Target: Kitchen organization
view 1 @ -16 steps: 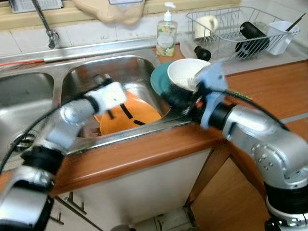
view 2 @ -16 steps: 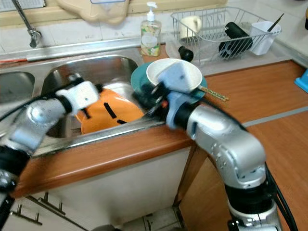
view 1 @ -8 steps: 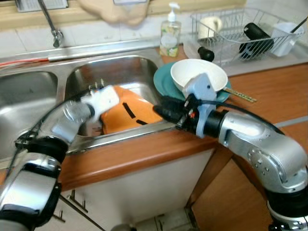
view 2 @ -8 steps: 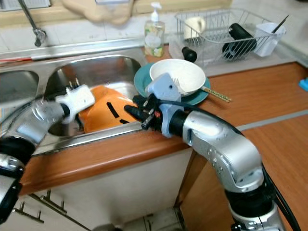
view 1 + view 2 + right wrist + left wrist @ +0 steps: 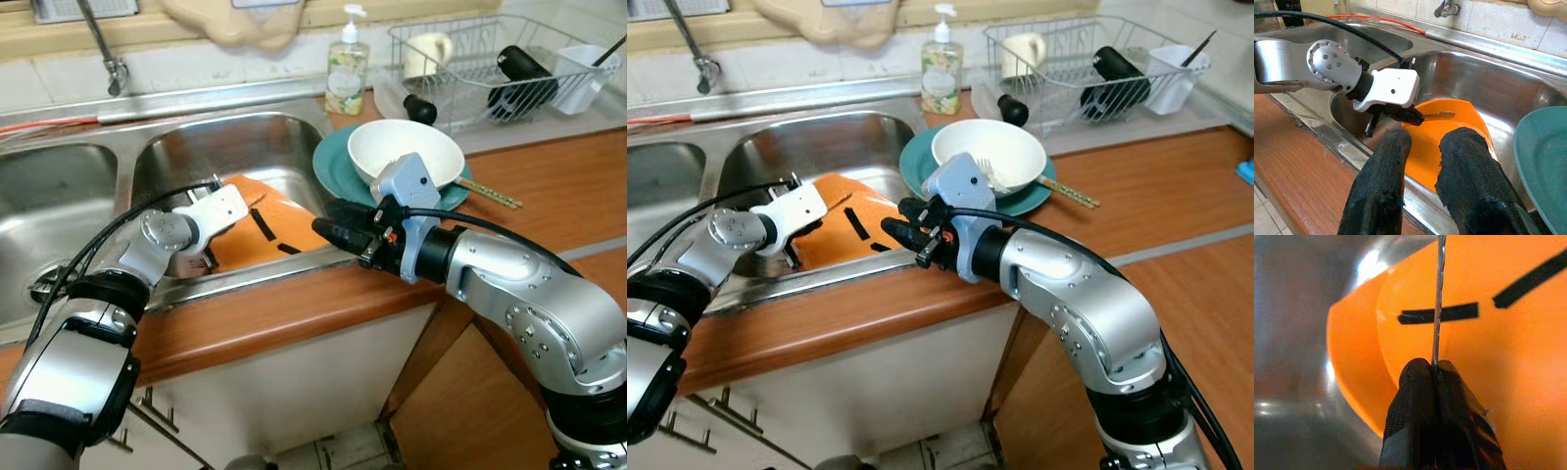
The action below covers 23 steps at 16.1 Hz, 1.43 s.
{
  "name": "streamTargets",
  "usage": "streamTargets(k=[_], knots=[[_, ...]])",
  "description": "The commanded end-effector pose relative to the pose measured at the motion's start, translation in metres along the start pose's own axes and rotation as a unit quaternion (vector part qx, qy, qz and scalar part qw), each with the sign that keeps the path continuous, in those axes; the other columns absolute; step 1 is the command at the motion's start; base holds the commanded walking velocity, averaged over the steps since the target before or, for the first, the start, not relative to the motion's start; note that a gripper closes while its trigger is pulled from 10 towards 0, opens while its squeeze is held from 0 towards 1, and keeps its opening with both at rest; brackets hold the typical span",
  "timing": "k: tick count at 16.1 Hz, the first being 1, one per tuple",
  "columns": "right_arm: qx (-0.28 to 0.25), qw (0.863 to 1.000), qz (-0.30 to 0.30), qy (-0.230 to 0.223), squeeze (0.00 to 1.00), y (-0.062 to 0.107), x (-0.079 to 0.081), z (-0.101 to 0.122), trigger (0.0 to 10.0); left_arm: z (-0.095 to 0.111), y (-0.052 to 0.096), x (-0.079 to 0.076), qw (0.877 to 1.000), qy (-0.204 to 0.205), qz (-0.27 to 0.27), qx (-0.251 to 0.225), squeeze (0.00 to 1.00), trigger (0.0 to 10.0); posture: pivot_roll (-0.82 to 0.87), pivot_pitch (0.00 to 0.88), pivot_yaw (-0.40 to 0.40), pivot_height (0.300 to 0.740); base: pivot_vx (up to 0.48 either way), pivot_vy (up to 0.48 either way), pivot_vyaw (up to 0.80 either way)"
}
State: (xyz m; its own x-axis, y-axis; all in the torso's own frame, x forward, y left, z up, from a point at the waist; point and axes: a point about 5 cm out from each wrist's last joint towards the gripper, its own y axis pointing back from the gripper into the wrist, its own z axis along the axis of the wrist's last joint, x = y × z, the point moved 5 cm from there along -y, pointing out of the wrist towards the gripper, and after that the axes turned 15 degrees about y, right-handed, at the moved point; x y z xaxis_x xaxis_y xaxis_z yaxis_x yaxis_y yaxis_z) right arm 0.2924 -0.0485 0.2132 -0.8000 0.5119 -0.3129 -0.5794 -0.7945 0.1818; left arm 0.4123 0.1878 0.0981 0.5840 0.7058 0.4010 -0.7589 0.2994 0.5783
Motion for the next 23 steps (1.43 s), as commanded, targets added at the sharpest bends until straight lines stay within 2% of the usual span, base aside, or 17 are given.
streamTargets(k=[1,2,4,5,10,11,12,13,14,15,16,17,18,19,20,21,23], knots=[[0.001,1.000,0.006,0.007,0.00,0.000,0.003,0.001,10.0,-0.001,0.000,-0.001,1.000,0.000,-0.014,0.009,0.00,10.0,-0.05,0.000,0.045,0.740,0.000,0.000,0.00],[0.002,1.000,0.007,0.008,0.00,0.000,0.003,0.001,10.0,-0.005,-0.001,-0.005,1.000,0.005,-0.026,0.017,0.03,10.0,-0.05,0.000,0.045,0.740,0.000,0.000,0.00],[0.003,1.000,0.008,0.008,0.00,0.000,0.003,0.000,10.0,-0.007,-0.001,-0.007,0.999,0.010,-0.033,0.021,0.65,10.0,-0.05,0.000,0.045,0.740,0.000,0.000,0.00],[0.004,1.000,0.008,0.008,0.00,0.000,0.003,-0.001,10.0,-0.007,-0.001,-0.008,0.999,0.012,-0.035,0.022,1.00,10.0,-0.05,0.000,0.045,0.740,0.000,0.000,0.00],[0.010,1.000,0.005,0.010,0.00,0.000,0.003,-0.003,10.0,-0.008,-0.001,-0.009,0.999,0.018,-0.039,0.021,1.00,10.0,-0.05,0.000,0.045,0.740,0.000,0.000,0.00],[0.007,1.000,-0.004,0.012,0.00,0.000,0.000,-0.002,10.0,-0.006,0.000,-0.007,0.999,0.018,-0.033,0.012,1.00,10.0,-0.05,0.000,0.045,0.740,0.000,0.000,0.00],[-0.002,0.999,-0.036,0.012,0.00,0.000,-0.010,0.001,10.0,0.000,0.001,-0.001,1.000,0.021,-0.018,-0.006,1.00,10.0,-0.05,0.000,0.045,0.740,0.000,0.000,0.00],[-0.009,0.998,-0.063,0.015,0.00,0.001,-0.019,0.004,10.0,0.004,0.003,0.002,0.999,0.027,-0.009,-0.022,0.70,10.0,-0.05,0.000,0.046,0.740,0.000,0.000,0.00],[-0.022,0.993,-0.114,0.007,0.00,0.004,-0.037,0.008,10.0,0.013,0.005,0.008,0.997,0.050,0.009,-0.060,0.00,10.0,-0.05,0.000,0.045,0.740,0.000,0.000,0.00],[-0.029,0.988,-0.153,-0.005,0.37,0.008,-0.051,0.010,10.0,0.022,0.008,0.013,0.992,0.073,0.023,-0.096,0.00,10.0,-0.05,0.000,0.043,0.740,0.000,0.000,0.00],[-0.029,0.981,-0.190,-0.002,1.00,0.013,-0.064,0.010,10.0,0.032,0.012,0.015,0.985,0.098,0.028,-0.139,0.00,10.0,-0.05,0.000,0.043,0.740,0.000,0.000,0.00],[-0.031,0.974,-0.224,-0.008,1.00,0.018,-0.075,0.008,10.0,0.044,0.018,0.014,0.973,0.120,0.022,-0.194,0.00,10.0,-0.05,0.000,0.041,0.740,0.000,0.000,0.00],[-0.027,0.965,-0.260,0.002,1.00,0.025,-0.083,0.005,10.0,0.053,0.028,0.012,0.957,0.152,0.014,-0.248,0.00,10.0,-0.05,0.000,0.042,0.740,0.000,0.000,0.00],[-0.030,0.960,-0.280,0.004,1.00,0.028,-0.086,0.003,10.0,0.057,0.035,0.010,0.946,0.172,0.012,-0.275,0.00,10.0,-0.04,0.000,0.045,0.740,0.000,0.000,0.00],[-0.034,0.957,-0.289,-0.001,1.00,0.030,-0.087,0.002,10.0,0.058,0.038,0.009,0.940,0.182,0.011,-0.287,0.00,10.0,-0.04,0.000,0.047,0.740,0.000,0.000,0.00],[-0.041,0.947,-0.318,-0.016,1.00,0.036,-0.089,-0.004,10.0,0.060,0.051,-0.002,0.931,0.187,-0.002,-0.314,0.00,10.0,-0.04,0.000,0.048,0.740,0.000,0.000,0.00],[-0.039,0.943,-0.331,-0.021,1.00,0.040,-0.086,-0.012,10.0,0.061,0.062,-0.014,0.925,0.192,-0.024,-0.328,0.00,10.0,-0.04,0.000,0.050,0.740,0.000,0.000,0.00]])
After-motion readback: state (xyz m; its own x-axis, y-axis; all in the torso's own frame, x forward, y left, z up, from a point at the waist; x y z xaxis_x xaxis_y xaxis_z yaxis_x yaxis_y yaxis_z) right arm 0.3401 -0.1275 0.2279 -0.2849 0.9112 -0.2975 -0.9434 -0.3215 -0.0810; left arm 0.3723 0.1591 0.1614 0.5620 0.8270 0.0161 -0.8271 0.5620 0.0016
